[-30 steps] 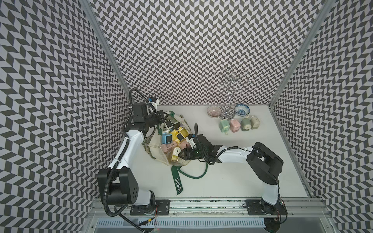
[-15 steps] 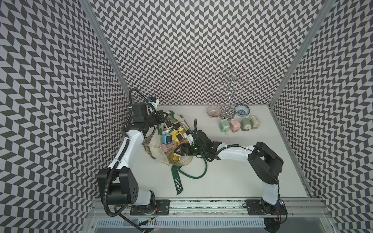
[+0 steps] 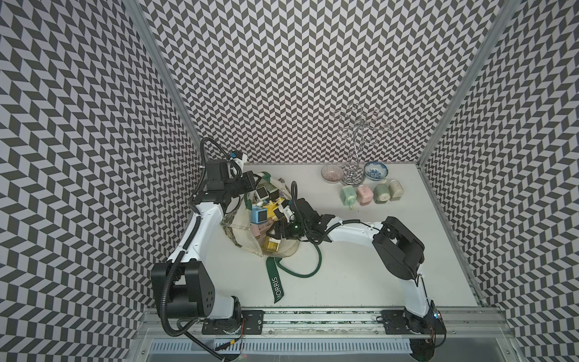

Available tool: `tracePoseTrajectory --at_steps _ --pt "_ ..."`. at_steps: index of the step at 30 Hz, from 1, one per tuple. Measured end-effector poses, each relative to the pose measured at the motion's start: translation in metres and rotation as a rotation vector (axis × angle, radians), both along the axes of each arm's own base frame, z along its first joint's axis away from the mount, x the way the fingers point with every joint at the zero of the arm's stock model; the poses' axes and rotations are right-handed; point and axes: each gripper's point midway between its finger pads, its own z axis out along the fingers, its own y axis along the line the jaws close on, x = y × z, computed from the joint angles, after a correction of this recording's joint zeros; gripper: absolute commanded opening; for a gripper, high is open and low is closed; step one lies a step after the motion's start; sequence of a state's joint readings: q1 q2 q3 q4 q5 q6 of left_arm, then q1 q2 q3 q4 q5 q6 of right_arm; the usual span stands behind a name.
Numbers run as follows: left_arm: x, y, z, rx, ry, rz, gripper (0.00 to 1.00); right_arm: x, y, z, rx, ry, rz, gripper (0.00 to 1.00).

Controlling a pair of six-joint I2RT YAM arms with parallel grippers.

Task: Take out the pencil sharpeners from the tote bags
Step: Pick up the pencil sharpener from the canvas bag.

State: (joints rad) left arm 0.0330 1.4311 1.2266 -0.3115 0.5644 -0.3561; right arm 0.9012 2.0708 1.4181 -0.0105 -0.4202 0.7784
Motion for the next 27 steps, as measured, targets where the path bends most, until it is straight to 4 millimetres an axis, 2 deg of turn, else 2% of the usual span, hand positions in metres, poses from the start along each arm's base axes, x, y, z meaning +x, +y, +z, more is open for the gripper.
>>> tracePoseTrajectory --at_steps 8,19,27 --pt "0.0008 0.0011 0.0002 0.003 -0.002 0.006 0.00 0.0021 0.0032 -0.0017 -0.028 -0.005 0.019 0.66" --pt "0.0012 0.0016 0.0003 0.005 -0.003 0.009 0.00 0.0014 0.0058 -0.0018 -0.041 -0.037 0.064 0.73" --pt "0.0012 0.0016 0.0003 0.005 -0.003 0.009 0.00 -0.0003 0.0035 -0.0052 -0.060 -0.049 0.081 0.59"
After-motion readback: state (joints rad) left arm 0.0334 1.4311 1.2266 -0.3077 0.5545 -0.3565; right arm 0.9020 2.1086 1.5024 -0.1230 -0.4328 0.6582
